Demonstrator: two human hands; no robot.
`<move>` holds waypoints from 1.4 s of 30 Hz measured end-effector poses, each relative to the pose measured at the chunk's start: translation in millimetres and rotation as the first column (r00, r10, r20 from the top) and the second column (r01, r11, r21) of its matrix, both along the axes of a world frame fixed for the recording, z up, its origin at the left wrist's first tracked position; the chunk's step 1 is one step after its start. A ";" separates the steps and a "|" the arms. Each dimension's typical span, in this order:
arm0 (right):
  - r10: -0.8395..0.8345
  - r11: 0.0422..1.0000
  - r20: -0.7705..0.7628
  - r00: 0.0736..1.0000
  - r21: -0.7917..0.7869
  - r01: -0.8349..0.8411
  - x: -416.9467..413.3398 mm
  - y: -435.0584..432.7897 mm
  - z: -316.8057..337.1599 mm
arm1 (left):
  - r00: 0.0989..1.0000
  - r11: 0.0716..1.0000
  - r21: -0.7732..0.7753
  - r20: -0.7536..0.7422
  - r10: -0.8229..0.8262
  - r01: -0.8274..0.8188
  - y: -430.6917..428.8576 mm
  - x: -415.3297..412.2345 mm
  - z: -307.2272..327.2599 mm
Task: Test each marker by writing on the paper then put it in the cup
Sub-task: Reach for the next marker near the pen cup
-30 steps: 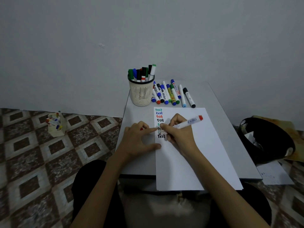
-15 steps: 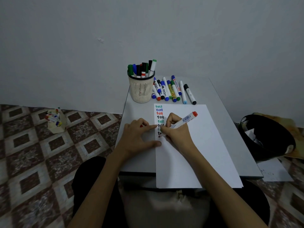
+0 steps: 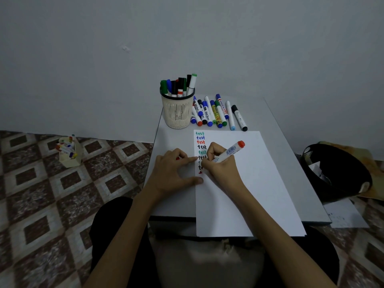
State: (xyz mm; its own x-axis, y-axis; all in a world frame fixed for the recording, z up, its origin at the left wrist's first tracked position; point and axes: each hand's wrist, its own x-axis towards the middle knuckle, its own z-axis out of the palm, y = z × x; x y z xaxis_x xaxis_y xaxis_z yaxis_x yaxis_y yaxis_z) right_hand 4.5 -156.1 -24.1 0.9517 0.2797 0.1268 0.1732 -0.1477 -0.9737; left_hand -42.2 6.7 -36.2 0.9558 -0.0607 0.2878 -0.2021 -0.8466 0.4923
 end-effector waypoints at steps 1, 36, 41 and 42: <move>0.015 1.000 -0.007 1.000 0.006 -0.015 0.0 -0.7 0.0 | 1.000 1.000 -0.003 -0.001 -0.001 0.001 -0.3 -0.3 0.1; -0.103 0.993 -0.032 0.994 0.053 0.104 -2.6 -4.8 4.2 | 1.000 1.000 -0.017 -0.001 -0.001 0.001 0.2 -1.0 0.6; -0.128 0.991 -0.021 0.992 0.028 0.129 -3.1 -2.9 3.3 | 1.000 1.000 -0.016 -0.020 -0.001 0.001 -0.3 -2.1 1.8; -0.130 0.991 -0.025 0.991 0.041 0.131 -2.7 -3.2 3.5 | 1.000 1.000 -0.019 -0.024 0.000 0.000 -0.2 -2.1 2.1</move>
